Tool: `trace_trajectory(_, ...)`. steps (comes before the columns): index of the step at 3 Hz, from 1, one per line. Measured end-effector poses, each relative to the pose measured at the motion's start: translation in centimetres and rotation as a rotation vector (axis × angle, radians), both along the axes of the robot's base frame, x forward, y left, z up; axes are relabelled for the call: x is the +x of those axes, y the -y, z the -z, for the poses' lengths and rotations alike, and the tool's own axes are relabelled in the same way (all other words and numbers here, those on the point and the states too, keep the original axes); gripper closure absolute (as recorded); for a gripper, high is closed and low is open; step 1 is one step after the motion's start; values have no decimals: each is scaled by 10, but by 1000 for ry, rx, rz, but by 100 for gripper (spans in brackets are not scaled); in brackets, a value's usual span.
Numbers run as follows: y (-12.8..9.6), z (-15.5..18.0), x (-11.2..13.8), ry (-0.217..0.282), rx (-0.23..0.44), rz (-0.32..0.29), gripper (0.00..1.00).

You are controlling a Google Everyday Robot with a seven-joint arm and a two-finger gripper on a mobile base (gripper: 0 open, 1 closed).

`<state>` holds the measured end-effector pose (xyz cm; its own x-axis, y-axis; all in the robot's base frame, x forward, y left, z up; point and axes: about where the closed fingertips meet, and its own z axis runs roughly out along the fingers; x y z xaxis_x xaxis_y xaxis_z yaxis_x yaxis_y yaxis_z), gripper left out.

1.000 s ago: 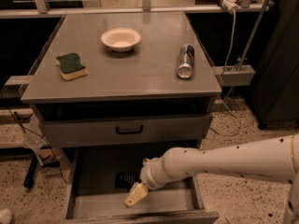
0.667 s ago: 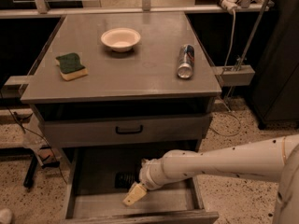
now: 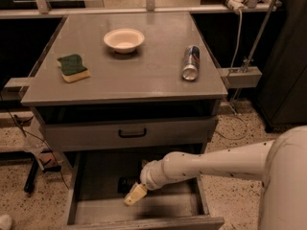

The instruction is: Pick rxbar chocolate from middle drawer and place on counter

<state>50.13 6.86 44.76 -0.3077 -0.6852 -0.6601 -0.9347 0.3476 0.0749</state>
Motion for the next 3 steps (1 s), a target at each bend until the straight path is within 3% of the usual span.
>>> trace_trajectory(1,-10,24,-4,-54,-5,-3,0)
trace_trajectory(3,-19,34,-8,-33,-15,-2,0)
